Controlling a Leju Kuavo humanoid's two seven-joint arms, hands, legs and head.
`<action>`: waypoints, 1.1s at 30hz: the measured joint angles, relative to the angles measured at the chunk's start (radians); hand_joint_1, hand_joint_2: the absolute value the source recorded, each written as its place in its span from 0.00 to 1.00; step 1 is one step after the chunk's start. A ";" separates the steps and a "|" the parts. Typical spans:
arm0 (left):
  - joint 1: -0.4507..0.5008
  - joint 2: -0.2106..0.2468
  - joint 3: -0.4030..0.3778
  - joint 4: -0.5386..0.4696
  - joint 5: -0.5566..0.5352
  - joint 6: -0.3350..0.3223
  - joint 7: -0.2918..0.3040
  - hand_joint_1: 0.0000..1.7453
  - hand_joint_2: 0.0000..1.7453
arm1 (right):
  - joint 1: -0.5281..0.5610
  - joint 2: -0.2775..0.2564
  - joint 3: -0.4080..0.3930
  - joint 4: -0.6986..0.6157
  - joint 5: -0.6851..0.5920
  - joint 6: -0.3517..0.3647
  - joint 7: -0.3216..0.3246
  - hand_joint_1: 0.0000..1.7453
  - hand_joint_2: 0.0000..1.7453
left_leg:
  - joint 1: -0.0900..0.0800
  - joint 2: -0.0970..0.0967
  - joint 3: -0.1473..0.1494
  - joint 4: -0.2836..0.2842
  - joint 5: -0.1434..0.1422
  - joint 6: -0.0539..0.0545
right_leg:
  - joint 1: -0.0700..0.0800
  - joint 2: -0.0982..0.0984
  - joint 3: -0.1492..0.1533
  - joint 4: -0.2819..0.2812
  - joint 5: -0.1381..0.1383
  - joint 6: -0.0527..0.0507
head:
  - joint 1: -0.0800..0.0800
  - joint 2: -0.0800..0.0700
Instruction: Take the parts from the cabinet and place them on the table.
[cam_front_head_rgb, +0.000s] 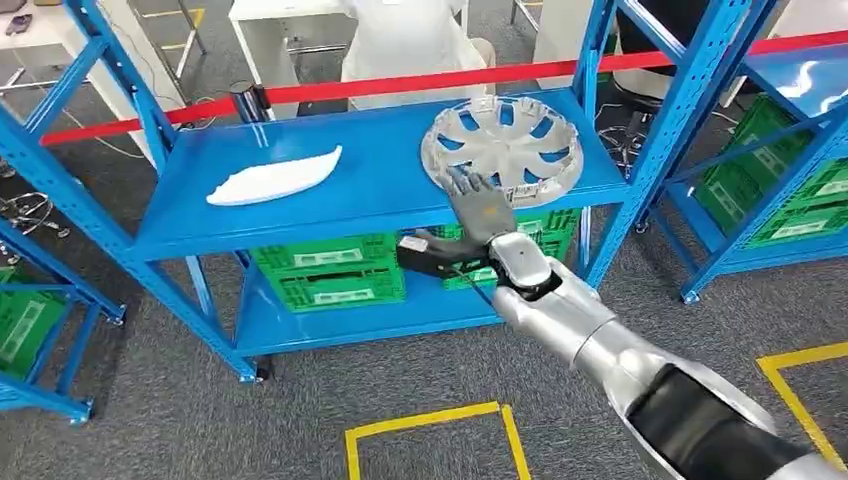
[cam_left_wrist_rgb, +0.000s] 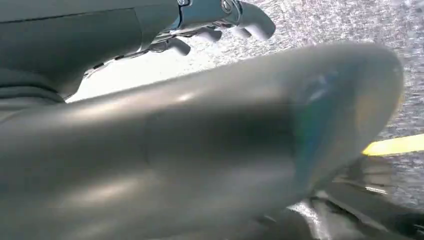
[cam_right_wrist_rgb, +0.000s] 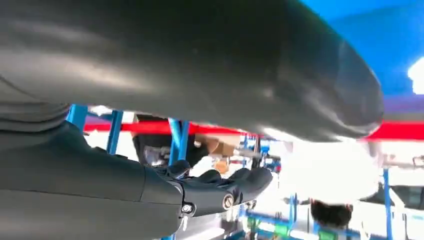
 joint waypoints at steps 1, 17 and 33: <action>0.005 0.001 0.000 0.000 0.000 0.000 -0.002 0.00 0.00 | 0.010 -0.003 0.000 -0.006 0.003 0.001 0.000 0.00 0.00 | -0.002 0.000 -0.016 -0.025 0.010 0.006 | 0.003 0.002 0.013 0.000 -0.011 -0.001 | 0.000 0.000; 0.015 0.008 0.004 0.000 0.007 0.002 -0.021 0.00 0.00 | 0.070 -0.085 -0.053 -0.095 0.048 0.030 0.037 0.00 0.00 | -0.011 -0.017 0.187 -0.350 0.163 0.061 | -0.005 0.000 -0.160 0.208 -0.116 0.062 | 0.008 0.000; 0.010 0.000 0.026 0.000 0.034 0.017 -0.003 0.00 0.00 | 0.213 -0.220 -0.192 -0.238 0.047 0.033 0.049 0.00 0.00 | 0.000 0.001 -0.015 -0.127 0.035 0.007 | -0.008 -0.005 0.049 -0.019 -0.024 0.006 | 0.001 0.000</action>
